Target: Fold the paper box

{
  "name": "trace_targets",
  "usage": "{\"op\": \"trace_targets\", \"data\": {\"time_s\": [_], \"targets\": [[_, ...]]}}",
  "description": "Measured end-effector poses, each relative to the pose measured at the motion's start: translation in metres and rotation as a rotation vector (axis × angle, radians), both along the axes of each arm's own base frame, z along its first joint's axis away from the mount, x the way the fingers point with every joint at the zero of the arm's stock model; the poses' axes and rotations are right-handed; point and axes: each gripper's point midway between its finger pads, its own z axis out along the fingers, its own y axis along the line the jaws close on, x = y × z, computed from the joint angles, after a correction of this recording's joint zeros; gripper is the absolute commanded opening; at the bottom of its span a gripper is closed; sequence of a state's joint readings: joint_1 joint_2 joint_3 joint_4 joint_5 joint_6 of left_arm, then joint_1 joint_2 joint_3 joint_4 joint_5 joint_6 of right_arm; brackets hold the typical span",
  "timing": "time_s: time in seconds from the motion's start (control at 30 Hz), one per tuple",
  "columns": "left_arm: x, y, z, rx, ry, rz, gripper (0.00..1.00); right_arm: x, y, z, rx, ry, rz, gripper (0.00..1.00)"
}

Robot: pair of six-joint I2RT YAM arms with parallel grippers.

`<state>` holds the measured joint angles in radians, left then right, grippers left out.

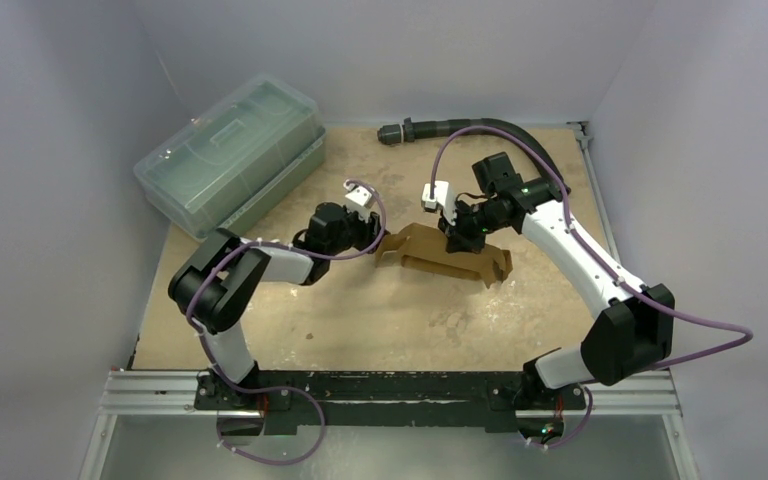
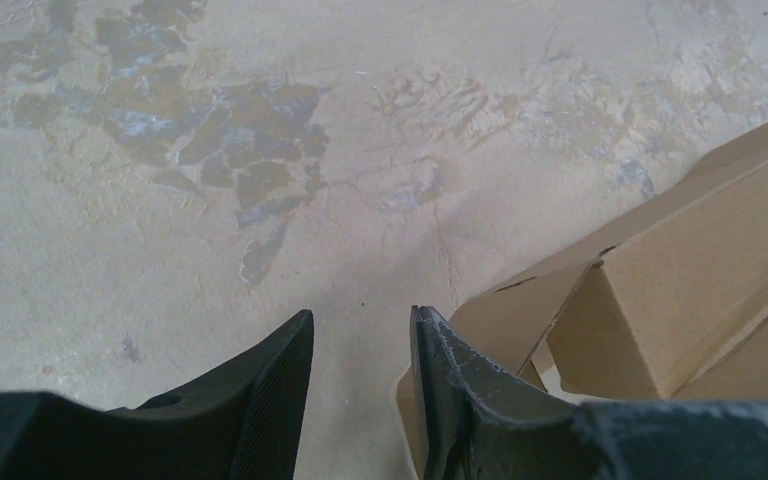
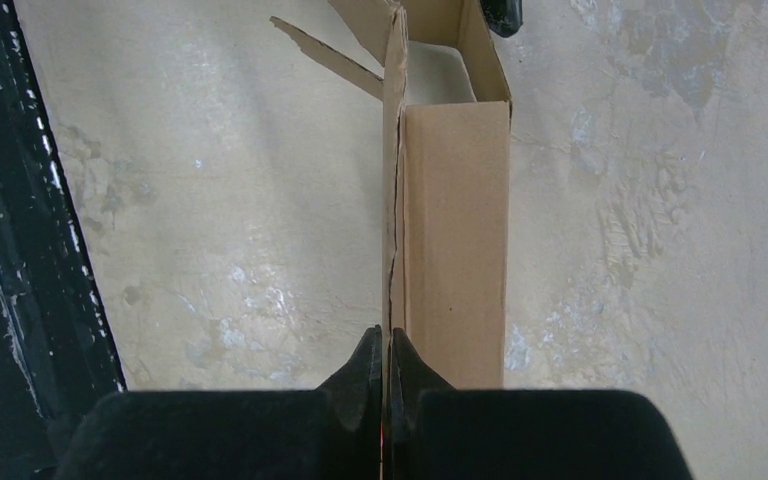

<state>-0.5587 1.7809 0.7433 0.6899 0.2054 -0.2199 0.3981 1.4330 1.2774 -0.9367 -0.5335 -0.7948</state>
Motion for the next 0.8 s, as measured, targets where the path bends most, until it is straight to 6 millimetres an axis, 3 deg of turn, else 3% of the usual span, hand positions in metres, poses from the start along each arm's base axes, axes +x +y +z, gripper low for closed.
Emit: {"op": "trace_targets", "data": {"time_s": [0.2,0.8], "targets": [[-0.01,-0.005,0.003,-0.042,-0.037,-0.055,0.42,-0.001,0.001,0.002,0.006,0.004,0.006,0.0],[-0.041,-0.006,-0.013,-0.087,-0.039,-0.148,0.53,-0.001,0.002,-0.006,-0.003,0.037,0.015,0.0]]}}
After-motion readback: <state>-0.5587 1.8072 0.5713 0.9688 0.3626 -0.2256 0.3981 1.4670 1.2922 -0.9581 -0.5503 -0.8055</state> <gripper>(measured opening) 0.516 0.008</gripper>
